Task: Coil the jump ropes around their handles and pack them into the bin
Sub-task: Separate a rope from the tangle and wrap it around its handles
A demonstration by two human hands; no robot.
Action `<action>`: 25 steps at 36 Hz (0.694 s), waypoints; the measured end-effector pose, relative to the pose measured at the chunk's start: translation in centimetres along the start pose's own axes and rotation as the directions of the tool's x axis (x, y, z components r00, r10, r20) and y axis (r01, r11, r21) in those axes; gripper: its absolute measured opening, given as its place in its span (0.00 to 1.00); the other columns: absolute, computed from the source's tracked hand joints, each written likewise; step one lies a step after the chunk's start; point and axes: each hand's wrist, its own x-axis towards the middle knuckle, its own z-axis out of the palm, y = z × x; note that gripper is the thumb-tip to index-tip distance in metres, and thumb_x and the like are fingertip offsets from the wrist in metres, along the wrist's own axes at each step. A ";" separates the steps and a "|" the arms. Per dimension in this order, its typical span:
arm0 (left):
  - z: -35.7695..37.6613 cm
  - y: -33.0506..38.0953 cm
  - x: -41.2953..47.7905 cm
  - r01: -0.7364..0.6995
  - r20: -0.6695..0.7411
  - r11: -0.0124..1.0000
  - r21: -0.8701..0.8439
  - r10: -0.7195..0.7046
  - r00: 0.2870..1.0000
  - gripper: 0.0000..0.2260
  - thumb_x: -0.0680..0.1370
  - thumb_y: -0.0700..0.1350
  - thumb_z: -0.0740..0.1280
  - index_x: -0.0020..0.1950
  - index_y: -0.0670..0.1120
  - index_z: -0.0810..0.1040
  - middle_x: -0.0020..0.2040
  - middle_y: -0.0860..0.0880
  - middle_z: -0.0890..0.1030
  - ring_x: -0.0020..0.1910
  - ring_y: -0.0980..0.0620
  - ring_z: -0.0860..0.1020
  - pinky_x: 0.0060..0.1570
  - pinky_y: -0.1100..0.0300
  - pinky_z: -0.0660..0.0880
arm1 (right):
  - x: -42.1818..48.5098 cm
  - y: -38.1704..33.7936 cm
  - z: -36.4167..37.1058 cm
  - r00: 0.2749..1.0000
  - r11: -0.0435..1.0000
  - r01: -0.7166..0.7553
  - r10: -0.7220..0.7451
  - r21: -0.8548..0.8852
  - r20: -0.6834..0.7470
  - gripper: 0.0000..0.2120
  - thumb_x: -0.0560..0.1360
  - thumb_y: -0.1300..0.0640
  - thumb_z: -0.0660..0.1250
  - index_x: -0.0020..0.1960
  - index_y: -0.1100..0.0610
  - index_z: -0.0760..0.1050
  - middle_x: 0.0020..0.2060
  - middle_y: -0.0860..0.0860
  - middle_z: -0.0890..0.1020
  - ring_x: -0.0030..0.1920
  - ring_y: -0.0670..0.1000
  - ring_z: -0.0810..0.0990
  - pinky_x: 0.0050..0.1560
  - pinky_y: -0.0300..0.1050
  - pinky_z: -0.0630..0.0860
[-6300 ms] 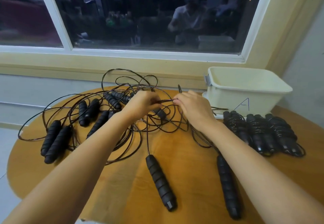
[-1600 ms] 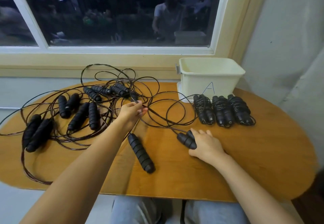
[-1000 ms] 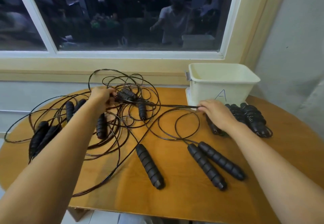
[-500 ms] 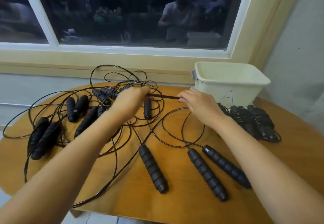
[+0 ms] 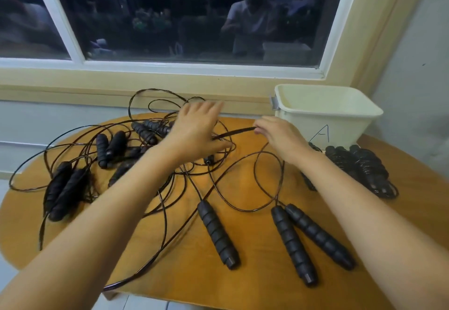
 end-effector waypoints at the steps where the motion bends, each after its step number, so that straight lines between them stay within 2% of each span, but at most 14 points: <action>1: 0.2 1.6 0.6 -0.018 0.020 1.000 -0.001 0.018 1.000 0.40 0.77 0.62 0.64 0.81 0.47 0.51 0.79 0.46 0.59 0.77 0.44 0.57 0.75 0.46 0.52 | 0.4 -1.0 0.2 0.999 0.999 0.041 -0.041 -0.024 -0.001 0.07 0.82 0.61 0.62 0.44 0.57 0.72 0.41 0.45 0.74 0.45 0.44 0.71 0.39 0.39 0.63; 2: 0.7 2.7 1.3 -0.008 0.067 1.000 0.000 0.008 0.998 0.37 0.79 0.61 0.63 0.80 0.46 0.52 0.77 0.44 0.63 0.75 0.43 0.62 0.73 0.45 0.58 | 0.8 -1.6 0.2 0.997 0.996 0.078 -0.079 -0.035 -0.009 0.06 0.81 0.61 0.63 0.45 0.56 0.72 0.41 0.44 0.73 0.45 0.45 0.71 0.39 0.40 0.63; 3: 1.2 3.3 2.0 0.014 0.116 1.000 -0.016 -0.012 0.993 0.32 0.80 0.59 0.61 0.79 0.45 0.56 0.73 0.42 0.70 0.70 0.42 0.69 0.66 0.46 0.67 | 1.0 -2.1 0.1 0.994 0.993 0.108 -0.109 -0.042 -0.024 0.05 0.81 0.61 0.63 0.47 0.56 0.74 0.42 0.44 0.73 0.45 0.47 0.72 0.40 0.42 0.63; 4: 1.8 3.4 2.5 0.039 0.135 0.998 -0.040 -0.033 0.990 0.25 0.82 0.55 0.60 0.76 0.45 0.62 0.65 0.42 0.76 0.62 0.43 0.76 0.55 0.49 0.73 | 1.0 -2.2 -0.1 0.991 0.991 0.124 -0.126 -0.053 -0.036 0.04 0.81 0.59 0.63 0.49 0.57 0.76 0.42 0.46 0.75 0.46 0.49 0.73 0.40 0.43 0.64; 5: 2.2 3.2 2.8 0.051 0.122 0.997 -0.058 -0.044 0.992 0.19 0.84 0.53 0.58 0.71 0.44 0.68 0.56 0.44 0.79 0.52 0.45 0.78 0.46 0.52 0.73 | 0.9 -2.0 -0.4 0.990 0.989 0.129 -0.132 -0.069 -0.043 0.05 0.81 0.58 0.63 0.51 0.58 0.77 0.43 0.48 0.77 0.46 0.50 0.74 0.42 0.43 0.63; 7: 2.5 2.1 3.1 0.017 0.044 0.999 -0.044 -0.016 0.999 0.13 0.85 0.50 0.55 0.62 0.44 0.73 0.46 0.48 0.77 0.42 0.48 0.76 0.39 0.55 0.71 | 0.4 -1.2 -1.0 0.993 0.990 0.110 -0.113 -0.087 -0.032 0.10 0.82 0.55 0.61 0.56 0.59 0.77 0.50 0.51 0.81 0.48 0.49 0.76 0.46 0.41 0.63; 9: 2.6 0.9 3.0 0.002 -0.021 0.998 -0.070 -0.003 1.000 0.13 0.85 0.50 0.55 0.59 0.44 0.73 0.44 0.48 0.77 0.41 0.48 0.76 0.37 0.55 0.71 | -0.2 -0.2 -1.3 0.998 0.993 0.066 -0.067 -0.101 -0.005 0.12 0.83 0.55 0.60 0.60 0.59 0.76 0.54 0.52 0.81 0.53 0.52 0.77 0.48 0.41 0.63; 11: 2.8 -0.2 2.9 -0.001 -0.058 0.993 -0.115 -0.006 0.998 0.13 0.85 0.50 0.55 0.58 0.44 0.73 0.43 0.48 0.77 0.40 0.48 0.77 0.37 0.56 0.71 | -0.5 0.8 -1.3 1.000 0.994 0.014 -0.014 -0.110 0.004 0.12 0.84 0.55 0.59 0.60 0.60 0.76 0.54 0.52 0.81 0.55 0.54 0.76 0.47 0.42 0.62; 13: 2.6 -1.5 2.9 0.033 -0.071 0.985 -0.168 -0.045 0.996 0.12 0.84 0.50 0.56 0.56 0.44 0.73 0.41 0.49 0.76 0.39 0.48 0.77 0.37 0.56 0.73 | -0.7 2.0 -1.3 0.999 0.994 -0.041 0.044 -0.099 0.024 0.12 0.84 0.54 0.58 0.58 0.60 0.76 0.51 0.52 0.80 0.53 0.52 0.74 0.45 0.44 0.64; 16: 2.2 -4.3 3.2 0.151 -0.051 0.942 -0.300 -0.174 0.983 0.08 0.84 0.47 0.57 0.55 0.45 0.73 0.43 0.50 0.77 0.41 0.51 0.77 0.40 0.57 0.75 | -1.3 4.0 -1.6 0.980 0.981 -0.186 0.189 -0.058 0.057 0.07 0.84 0.55 0.58 0.50 0.56 0.72 0.44 0.48 0.74 0.47 0.50 0.70 0.42 0.47 0.63; 20: 1.9 -7.4 3.7 0.250 -0.009 0.910 -0.329 -0.268 0.963 0.06 0.84 0.45 0.57 0.50 0.46 0.71 0.43 0.47 0.77 0.41 0.50 0.76 0.39 0.60 0.70 | -2.3 6.4 -1.5 0.934 0.938 -0.346 0.344 -0.001 0.093 0.08 0.82 0.56 0.60 0.48 0.59 0.74 0.43 0.54 0.79 0.46 0.56 0.76 0.48 0.53 0.73; 22: 1.8 -8.2 4.0 0.300 -0.016 0.892 -0.337 -0.324 0.946 0.08 0.84 0.45 0.57 0.49 0.44 0.72 0.38 0.49 0.73 0.36 0.54 0.71 0.34 0.61 0.65 | -2.4 6.7 -1.4 0.921 0.916 -0.387 0.381 0.103 0.080 0.08 0.82 0.58 0.61 0.48 0.61 0.76 0.42 0.54 0.80 0.45 0.56 0.78 0.49 0.51 0.74; 25: 2.0 -9.2 4.5 0.353 -0.005 0.881 -0.316 -0.374 0.927 0.11 0.85 0.46 0.57 0.49 0.43 0.73 0.36 0.49 0.72 0.34 0.53 0.70 0.36 0.58 0.65 | -2.0 6.6 -1.0 0.905 0.878 -0.425 0.420 0.220 0.071 0.09 0.81 0.60 0.63 0.45 0.62 0.78 0.38 0.50 0.80 0.42 0.52 0.78 0.46 0.47 0.72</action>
